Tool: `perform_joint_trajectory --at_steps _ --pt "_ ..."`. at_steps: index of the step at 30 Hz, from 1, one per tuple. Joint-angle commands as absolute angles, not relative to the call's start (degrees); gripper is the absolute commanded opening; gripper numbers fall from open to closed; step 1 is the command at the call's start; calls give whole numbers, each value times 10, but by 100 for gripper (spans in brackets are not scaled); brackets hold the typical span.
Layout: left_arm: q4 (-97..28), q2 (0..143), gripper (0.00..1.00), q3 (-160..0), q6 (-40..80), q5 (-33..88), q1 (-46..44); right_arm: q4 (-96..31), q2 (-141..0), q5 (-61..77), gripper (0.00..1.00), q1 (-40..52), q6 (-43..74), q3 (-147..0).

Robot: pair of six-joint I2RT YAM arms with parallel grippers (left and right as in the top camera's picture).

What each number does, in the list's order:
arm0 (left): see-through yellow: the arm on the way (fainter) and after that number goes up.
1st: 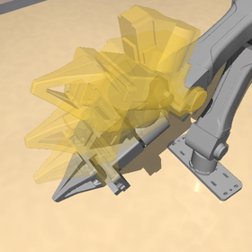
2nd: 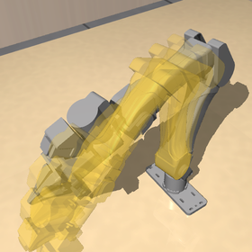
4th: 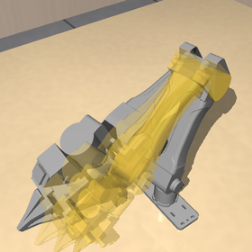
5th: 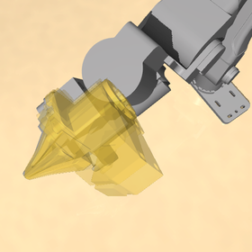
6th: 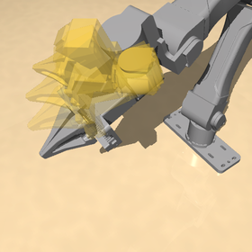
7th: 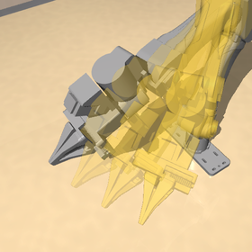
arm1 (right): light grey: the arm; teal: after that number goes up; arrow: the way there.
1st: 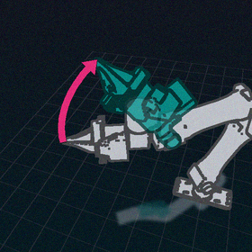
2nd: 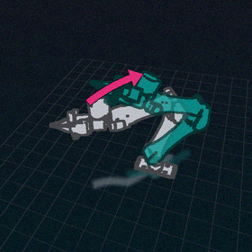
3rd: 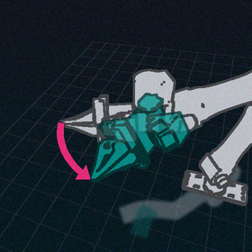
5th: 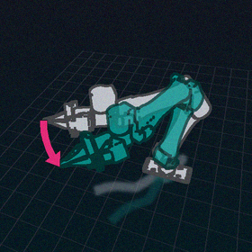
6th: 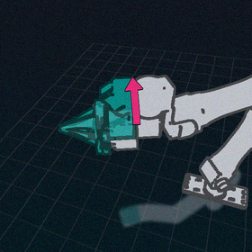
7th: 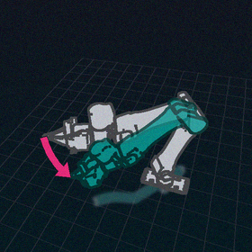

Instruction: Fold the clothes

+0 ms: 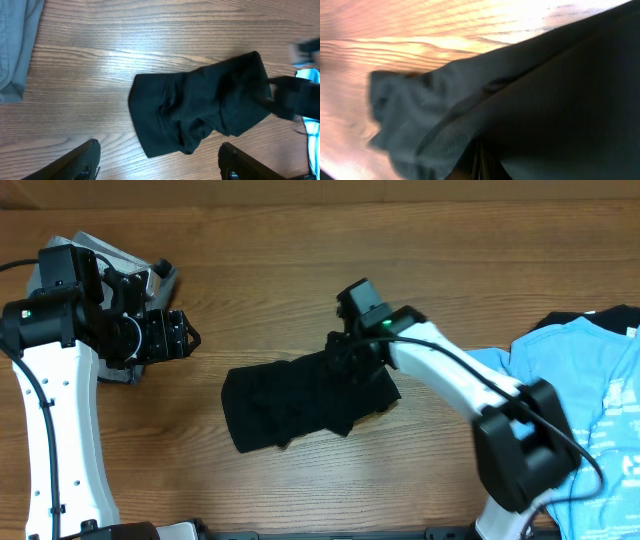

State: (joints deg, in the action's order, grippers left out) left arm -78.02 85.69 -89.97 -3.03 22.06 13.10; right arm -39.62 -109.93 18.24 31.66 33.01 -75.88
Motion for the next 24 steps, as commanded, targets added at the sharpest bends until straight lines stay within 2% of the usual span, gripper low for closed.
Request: perform_joint_trajectory --at_steps 1,7,12,19,24 --pt "-782 850 78 -909 -39 221 127 -341 -1143 200 4 327 361 -754" --pt "-798 850 79 -907 -39 221 127 -265 -1151 208 4 314 356 -760" --pt "-803 850 79 -888 -39 221 127 -349 -1075 256 9 276 276 -787" --pt "-772 850 85 -795 -36 266 127 -545 -1011 240 13 256 265 -793" --pt "-709 850 87 -686 -36 308 127 -515 -1029 230 12 271 298 -741"
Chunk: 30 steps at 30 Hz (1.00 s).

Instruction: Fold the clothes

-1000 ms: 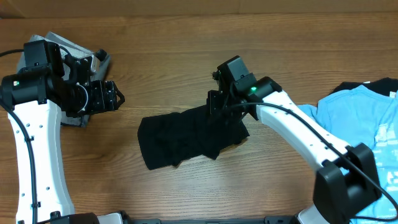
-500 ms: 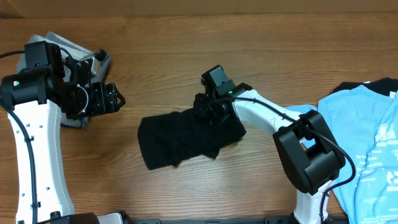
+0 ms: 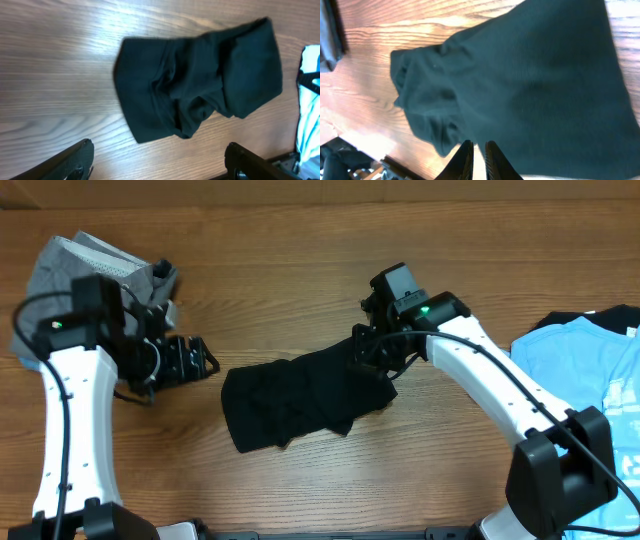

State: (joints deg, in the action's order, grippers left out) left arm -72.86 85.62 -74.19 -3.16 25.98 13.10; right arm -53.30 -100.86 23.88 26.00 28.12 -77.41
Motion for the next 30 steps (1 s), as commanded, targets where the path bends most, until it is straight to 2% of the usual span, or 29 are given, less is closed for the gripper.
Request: perform_joint_trajectory --at_steps 1,8,14,16,21,30 --pt "-694 850 87 -663 -36 320 127 -496 -1034 230 12 274 314 -724" --pt "-556 850 88 -519 -36 341 127 -422 -1048 232 13 277 359 -651" --pt "-411 850 100 -422 13 306 127 -411 -1048 232 13 277 358 -644" --pt "-368 850 100 -390 30 326 126 -406 -1048 232 13 277 359 -644" --pt "-284 851 88 -337 62 376 119 -403 -1048 232 13 277 359 -644" --pt "-159 894 88 -327 134 384 33 -403 -1048 232 13 277 358 -644"
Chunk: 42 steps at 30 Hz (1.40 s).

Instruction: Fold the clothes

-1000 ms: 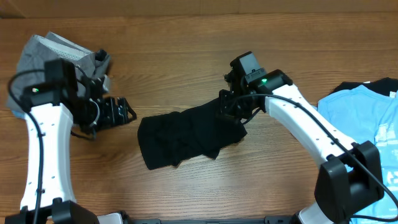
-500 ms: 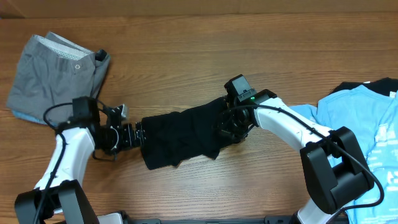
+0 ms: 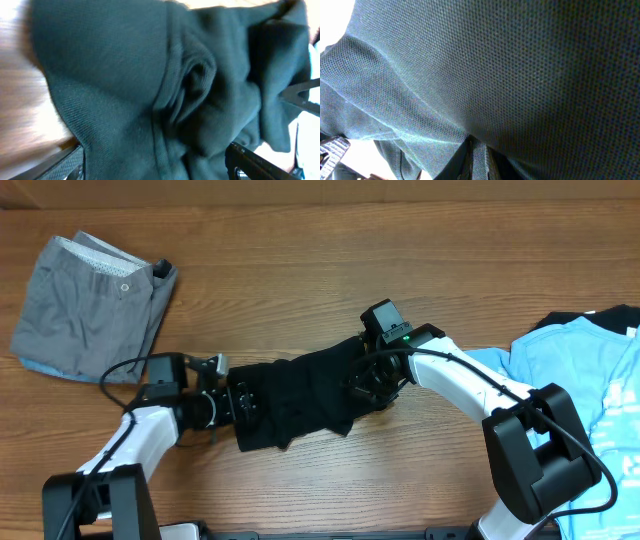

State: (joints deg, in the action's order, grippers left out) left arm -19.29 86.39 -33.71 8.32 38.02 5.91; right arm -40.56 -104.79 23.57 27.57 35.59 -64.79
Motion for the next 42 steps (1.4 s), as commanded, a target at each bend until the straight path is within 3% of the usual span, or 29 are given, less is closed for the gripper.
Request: perform_joint_trajectory --at_steps 1,5,12,17,20,23,33,37,42 --pt "-144 903 88 -327 144 384 28 -403 -1048 232 13 277 358 -644" --pt "-119 942 84 -327 157 392 14 -404 -1048 232 13 277 358 -644" --pt "-122 968 44 -328 152 405 10 -403 -1048 232 13 277 359 -644" --pt "-135 968 25 -331 141 405 12 -404 -1048 232 11 277 356 -644" --pt "-193 966 16 -355 110 402 25 -412 -1048 232 10 276 341 -647" --pt "-332 959 9 -425 70 346 58 -441 -1043 229 10 276 322 -659" --pt "-667 949 4 -744 16 199 107 -474 -970 211 10 276 315 -680" --pt "-716 949 6 -844 15 191 76 -470 -955 211 11 276 316 -680" --pt "-715 954 15 -856 49 165 12 -473 -955 211 11 276 315 -680"
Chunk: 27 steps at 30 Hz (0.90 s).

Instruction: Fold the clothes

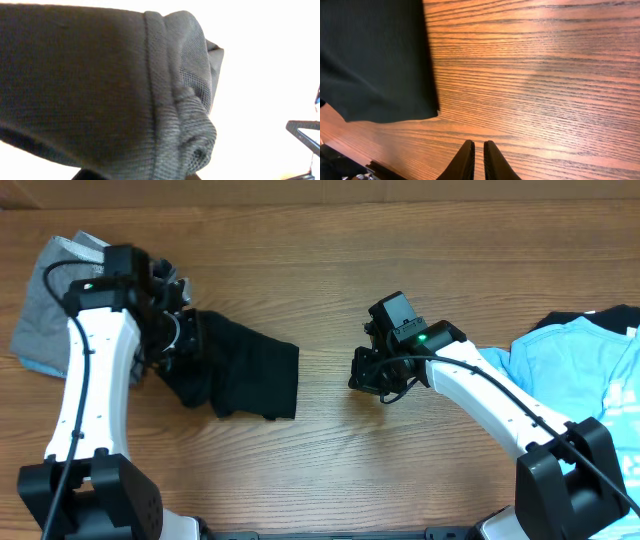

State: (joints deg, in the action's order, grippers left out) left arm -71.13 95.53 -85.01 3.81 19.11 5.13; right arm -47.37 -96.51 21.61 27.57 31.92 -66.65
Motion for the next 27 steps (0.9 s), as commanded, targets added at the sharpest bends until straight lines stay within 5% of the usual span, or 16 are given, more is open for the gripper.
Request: perform_joint_trajectory --at_steps 1,3,5,13,16,24,27 --pt "-713 957 19 -851 55 154 -4 -473 -955 211 11 276 315 -680" --pt "-701 966 32 -835 79 121 -46 -473 -955 211 11 276 315 -680" --pt "-686 973 33 -822 91 116 -72 -473 -955 211 11 276 315 -680" --pt "-608 1020 32 -782 156 120 -176 -471 -955 211 11 276 315 -680" --pt "-597 1040 24 -782 170 121 -202 -471 -955 211 11 276 315 -680" --pt "-695 1021 30 -877 173 107 -185 -470 -955 211 16 276 315 -680" --pt "-761 1002 41 -943 171 66 -162 -468 -955 211 18 276 311 -680"
